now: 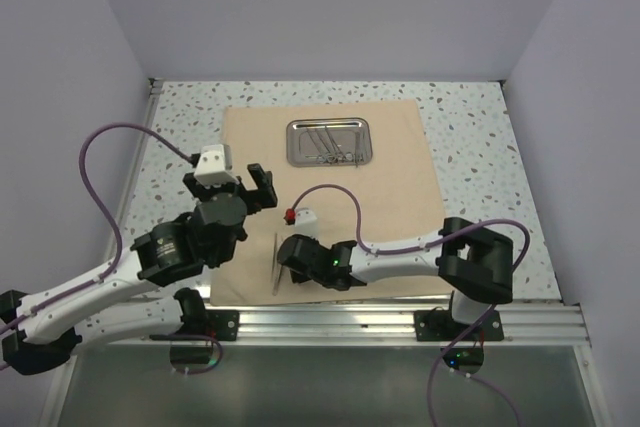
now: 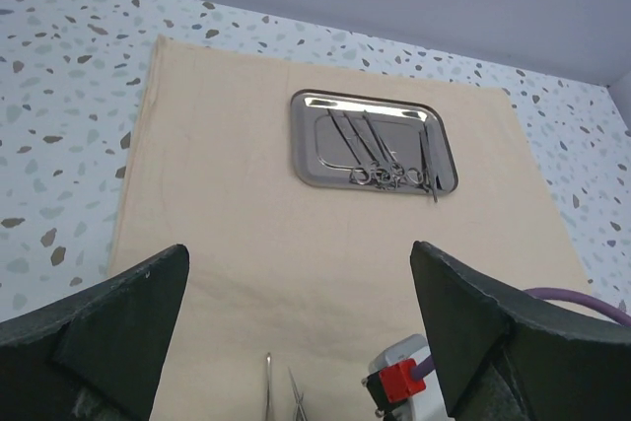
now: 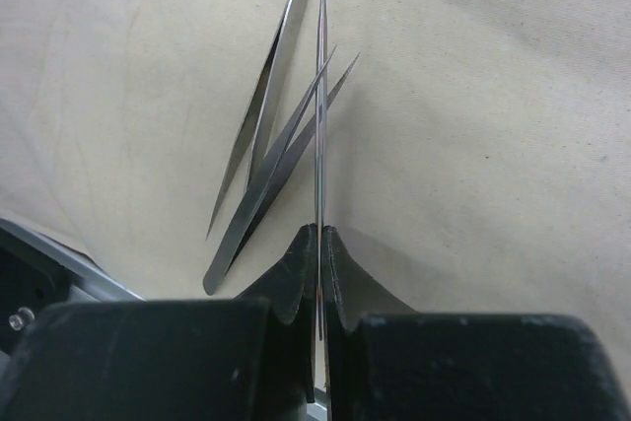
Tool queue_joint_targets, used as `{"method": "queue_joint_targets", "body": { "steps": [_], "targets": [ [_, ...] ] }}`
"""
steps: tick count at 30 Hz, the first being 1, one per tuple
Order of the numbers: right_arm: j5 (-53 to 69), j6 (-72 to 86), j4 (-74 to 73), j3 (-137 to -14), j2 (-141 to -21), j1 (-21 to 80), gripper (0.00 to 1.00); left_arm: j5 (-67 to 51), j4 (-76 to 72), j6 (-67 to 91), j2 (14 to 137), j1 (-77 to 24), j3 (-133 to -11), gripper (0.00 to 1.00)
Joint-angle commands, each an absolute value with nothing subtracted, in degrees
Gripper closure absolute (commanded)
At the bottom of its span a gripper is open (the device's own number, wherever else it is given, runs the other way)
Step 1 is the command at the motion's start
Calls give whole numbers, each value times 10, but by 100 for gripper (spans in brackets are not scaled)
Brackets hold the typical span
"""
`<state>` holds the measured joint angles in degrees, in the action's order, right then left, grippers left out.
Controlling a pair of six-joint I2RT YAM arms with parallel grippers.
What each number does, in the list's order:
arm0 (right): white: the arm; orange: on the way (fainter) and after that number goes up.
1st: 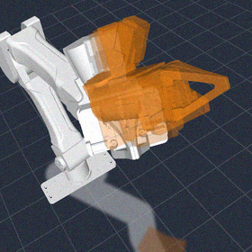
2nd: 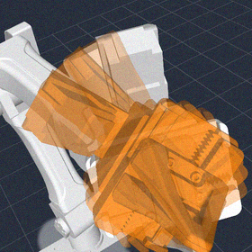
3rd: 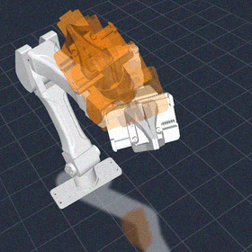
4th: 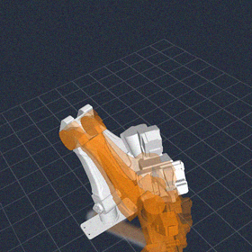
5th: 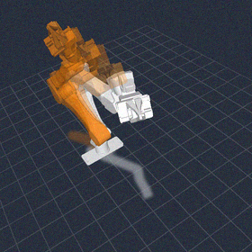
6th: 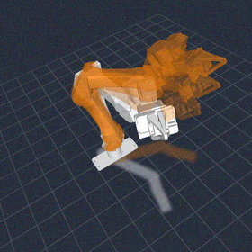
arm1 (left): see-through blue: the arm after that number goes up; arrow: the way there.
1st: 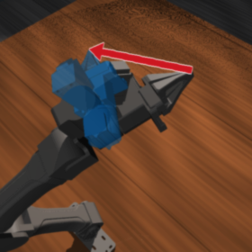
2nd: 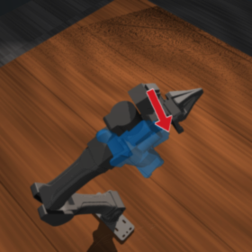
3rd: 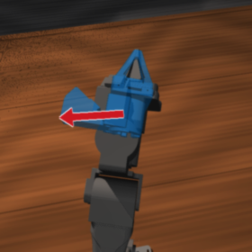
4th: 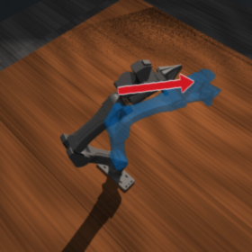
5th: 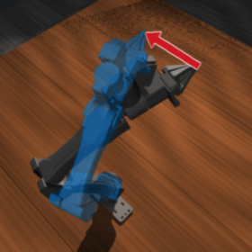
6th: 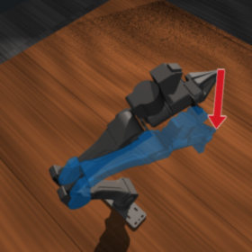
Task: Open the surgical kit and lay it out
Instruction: Place the medical item in the surgical kit, then pick up the medical item from the container.
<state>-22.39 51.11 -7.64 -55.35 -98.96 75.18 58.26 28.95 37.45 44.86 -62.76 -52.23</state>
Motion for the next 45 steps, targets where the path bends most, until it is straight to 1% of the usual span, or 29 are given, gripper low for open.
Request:
{"method": "queue_joint_targets", "body": {
  "steps": [1, 11, 12, 13, 14, 15, 16, 17, 18, 19, 22, 25, 26, 27, 29, 30, 31, 32, 33, 38, 43, 45],
  "targets": [
    [-265, 533, -45, -558, -970, 759, 100, 615, 258, 336, 489, -624, -564, 1],
    [-279, 505, -77, -632, -1033, 759, 100, 593, 229, 313, 562, -587, -627, 1],
    [-271, 502, -77, -644, -1035, 758, 98, 589, 229, 310, 568, -574, -633, 1],
    [-266, 498, -78, -649, -1041, 758, 76, 578, 226, 309, 574, -566, -638, 1],
    [-262, 495, -79, -654, -1042, 759, 62, 570, 224, 301, 585, -556, -649, 1],
    [-253, 492, -79, -653, -1040, 759, 46, 561, 223, 298, 591, -535, -655, 1],
    [-253, 491, -78, -649, -1028, 758, 27, 542, 215, 290, 597, -525, -664, 0],
    [-254, 492, -79, -636, -1019, 759, 20, 534, 210, 284, 607, -516, -668, 1],
    [-265, 493, -84, -627, -1007, 759, 9, 532, 204, 279, 613, -505, -671, 1],
    [-272, 493, -90, -617, -979, 759, 6, 528, 191, 268, 620, -500, -678, 1],
    [-302, 490, -114, -580, -928, 758, 5, 517, 148, 236, 651, -490, -693, 1],
    [-338, 488, -143, -537, -841, 758, 4, 496, 114, 213, 702, -478, -726, 0],
    [-351, 489, -155, -517, -818, 759, 4, 492, 111, 212, 738, -475, -739, 0],
    [-369, 490, -168, -506, -763, 759, 4, 486, 107, 211, 757, -463, -750, 0],
    [-422, 491, -213, -481, -705, 758, 4, 448, 91, 201, 818, -449, -785, 0],
    [-438, 490, -245, -475, -654, 759, 4, 437, 85, 197, 841, -434, -797, 0],
    [-453, 490, -259, -468, -626, 759, 2, 424, 79, 194, 865, -426, -812, 0],
    [-471, 489, -272, -457, -603, 758, 2, 418, 77, 191, 915, -418, -843, 1],
    [-495, 487, -285, -452, -558, 758, 2, 413, 76, 189, 941, -406, -859, 1],
    [-534, 453, -332, -442, -485, 751, 2, 372, 80, 188, 1107, -374, -971, 2],
    [-511, 419, -359, -459, -484, 713, 2, 358, 95, 199, 1209, -351, -1054, 4],
    [-499, 412, -358, -461, -476, 694, 2, 358, 103, 207, 1241, -345, -1066, 5]
  ]
}}
